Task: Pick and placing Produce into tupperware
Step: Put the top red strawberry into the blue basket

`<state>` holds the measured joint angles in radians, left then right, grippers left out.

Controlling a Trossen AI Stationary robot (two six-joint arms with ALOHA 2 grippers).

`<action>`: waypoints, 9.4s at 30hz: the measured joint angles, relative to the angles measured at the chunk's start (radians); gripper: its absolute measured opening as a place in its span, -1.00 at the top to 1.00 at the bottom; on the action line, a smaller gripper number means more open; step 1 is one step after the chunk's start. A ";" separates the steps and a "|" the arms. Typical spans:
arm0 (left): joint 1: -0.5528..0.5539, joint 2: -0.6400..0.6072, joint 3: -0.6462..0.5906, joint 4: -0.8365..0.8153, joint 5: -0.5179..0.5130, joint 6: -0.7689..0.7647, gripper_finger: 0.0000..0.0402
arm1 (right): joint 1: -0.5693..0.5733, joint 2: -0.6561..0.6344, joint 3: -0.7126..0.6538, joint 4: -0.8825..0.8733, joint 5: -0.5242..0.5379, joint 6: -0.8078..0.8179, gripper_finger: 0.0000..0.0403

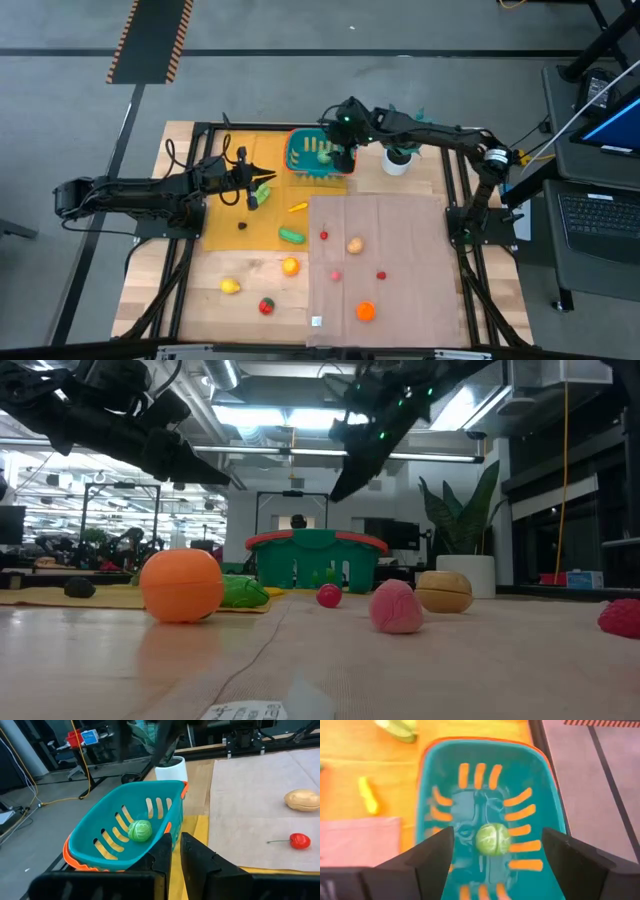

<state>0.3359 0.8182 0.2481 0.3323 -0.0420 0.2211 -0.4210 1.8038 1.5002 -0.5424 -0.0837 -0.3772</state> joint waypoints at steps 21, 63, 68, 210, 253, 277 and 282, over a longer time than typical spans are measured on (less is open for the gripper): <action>0.002 -0.001 0.000 0.000 -0.001 -0.002 0.96 | 0.236 -0.473 -0.646 0.588 0.145 0.171 -0.49; 0.002 -0.002 0.001 -0.019 -0.258 -0.163 -0.23 | 0.311 -0.302 -1.109 1.474 0.156 0.235 -0.49; 0.002 -0.002 0.130 -0.329 -0.345 -0.249 -0.22 | 0.294 -0.302 -1.109 1.473 0.155 0.227 -0.49; 0.232 0.352 0.215 -0.747 -0.281 -0.585 0.35 | 0.267 -0.302 -1.109 1.465 0.155 0.219 -0.49; 0.190 -0.120 -0.081 0.062 0.487 -0.237 0.36 | 0.267 -0.302 -1.109 1.457 0.121 0.216 -0.49; 0.125 0.028 -0.107 0.378 0.420 -0.137 0.36 | 0.267 -0.302 -1.109 1.472 0.116 0.219 -0.49; 0.126 0.178 -0.107 0.537 0.419 -0.132 0.36 | 0.267 -0.302 -1.109 1.506 0.116 0.223 -0.49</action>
<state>0.4618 0.9965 0.1413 0.8691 0.3771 0.0891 -0.1539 1.5017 0.3908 0.9638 0.0322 -0.1539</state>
